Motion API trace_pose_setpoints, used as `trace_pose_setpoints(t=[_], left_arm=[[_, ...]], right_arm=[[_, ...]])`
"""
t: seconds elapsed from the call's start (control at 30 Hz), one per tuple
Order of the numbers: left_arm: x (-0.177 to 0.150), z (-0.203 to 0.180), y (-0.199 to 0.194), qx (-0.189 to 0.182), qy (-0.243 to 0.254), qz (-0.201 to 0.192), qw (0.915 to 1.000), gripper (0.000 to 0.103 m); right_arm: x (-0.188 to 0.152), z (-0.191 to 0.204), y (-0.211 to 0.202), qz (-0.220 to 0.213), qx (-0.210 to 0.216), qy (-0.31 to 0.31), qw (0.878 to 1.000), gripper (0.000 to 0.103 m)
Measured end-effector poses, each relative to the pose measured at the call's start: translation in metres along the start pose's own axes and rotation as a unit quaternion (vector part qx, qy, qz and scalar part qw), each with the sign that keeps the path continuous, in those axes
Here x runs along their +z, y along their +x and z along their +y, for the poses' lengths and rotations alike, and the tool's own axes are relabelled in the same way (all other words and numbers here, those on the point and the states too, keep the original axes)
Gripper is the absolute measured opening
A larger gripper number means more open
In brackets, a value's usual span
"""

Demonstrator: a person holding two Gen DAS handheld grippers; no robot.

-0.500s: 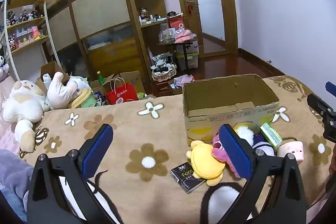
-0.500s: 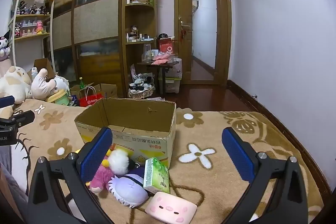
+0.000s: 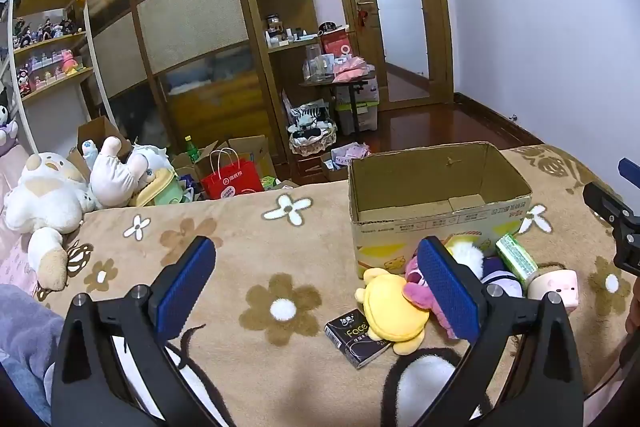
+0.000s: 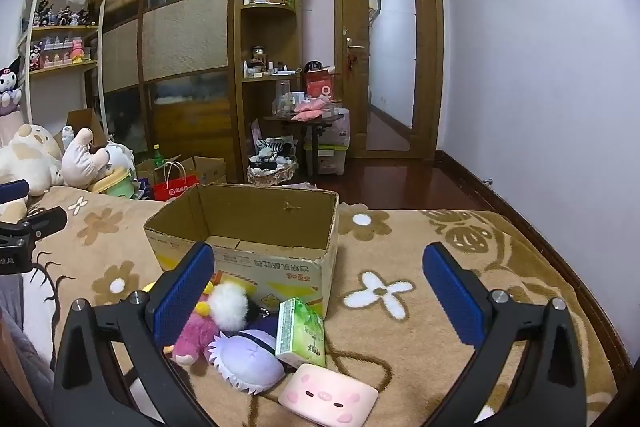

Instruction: Organize soft objects

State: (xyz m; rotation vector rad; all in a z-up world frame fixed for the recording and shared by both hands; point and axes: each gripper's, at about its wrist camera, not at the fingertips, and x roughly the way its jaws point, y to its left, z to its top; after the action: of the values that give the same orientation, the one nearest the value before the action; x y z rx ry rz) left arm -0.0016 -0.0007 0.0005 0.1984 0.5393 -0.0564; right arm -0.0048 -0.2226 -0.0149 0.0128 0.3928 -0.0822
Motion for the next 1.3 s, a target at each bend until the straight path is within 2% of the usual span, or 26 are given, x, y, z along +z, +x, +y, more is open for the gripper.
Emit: trace_pose_setpoints(t=[1.3], left_arm=[[0.001, 0.0044, -0.001, -0.002, -0.003, -0.004, 1.0, 0.1]], right_arm=[[-0.0019, 0.0034, 0.0012, 0.005, 0.001, 0.0, 1.0, 0.103]])
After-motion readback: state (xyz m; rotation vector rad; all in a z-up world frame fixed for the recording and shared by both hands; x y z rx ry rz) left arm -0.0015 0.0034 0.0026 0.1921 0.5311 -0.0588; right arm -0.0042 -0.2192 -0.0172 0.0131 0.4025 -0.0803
